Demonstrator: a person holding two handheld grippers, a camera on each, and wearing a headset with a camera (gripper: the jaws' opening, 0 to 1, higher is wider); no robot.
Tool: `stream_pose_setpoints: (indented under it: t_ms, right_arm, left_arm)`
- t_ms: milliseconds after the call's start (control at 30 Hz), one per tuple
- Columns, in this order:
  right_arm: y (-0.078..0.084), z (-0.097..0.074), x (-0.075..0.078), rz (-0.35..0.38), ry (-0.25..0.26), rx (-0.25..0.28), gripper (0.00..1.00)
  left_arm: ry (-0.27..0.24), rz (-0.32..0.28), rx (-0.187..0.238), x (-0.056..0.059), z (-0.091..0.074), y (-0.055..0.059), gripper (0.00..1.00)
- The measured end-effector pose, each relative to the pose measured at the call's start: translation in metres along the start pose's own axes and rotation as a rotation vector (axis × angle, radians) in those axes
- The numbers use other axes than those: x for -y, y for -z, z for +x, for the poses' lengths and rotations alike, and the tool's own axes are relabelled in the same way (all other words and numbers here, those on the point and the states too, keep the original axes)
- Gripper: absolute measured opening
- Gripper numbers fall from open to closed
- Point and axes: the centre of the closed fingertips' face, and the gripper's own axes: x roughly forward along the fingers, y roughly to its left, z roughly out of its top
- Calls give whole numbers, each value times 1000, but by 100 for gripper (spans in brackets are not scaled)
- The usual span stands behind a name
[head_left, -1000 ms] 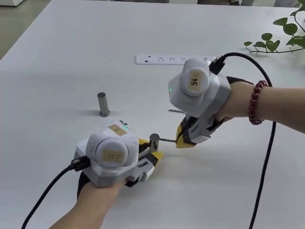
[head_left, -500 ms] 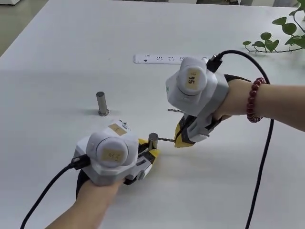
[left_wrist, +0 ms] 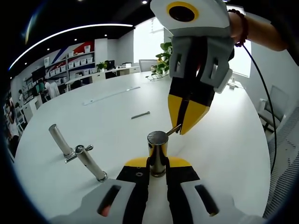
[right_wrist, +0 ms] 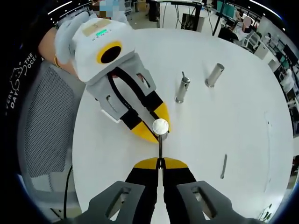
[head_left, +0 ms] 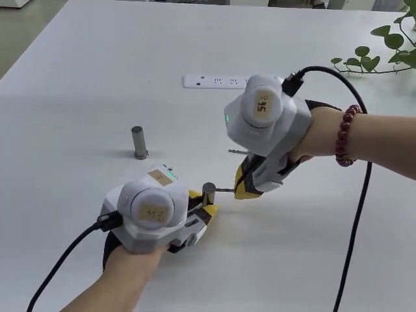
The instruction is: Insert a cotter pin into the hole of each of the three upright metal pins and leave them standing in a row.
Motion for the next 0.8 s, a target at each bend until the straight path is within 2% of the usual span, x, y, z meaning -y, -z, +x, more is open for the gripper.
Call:
stream_pose_setpoints:
  t_ms: [600,800]
  right_arm:
    - [-14,2,-2,1,-2,42,0]
    - [-23,3,-2,-3,1,80,0]
  left_arm:
    - [-2,-14,-3,0,0,1,10]
    - [-5,-11,-1,0,0,1,10]
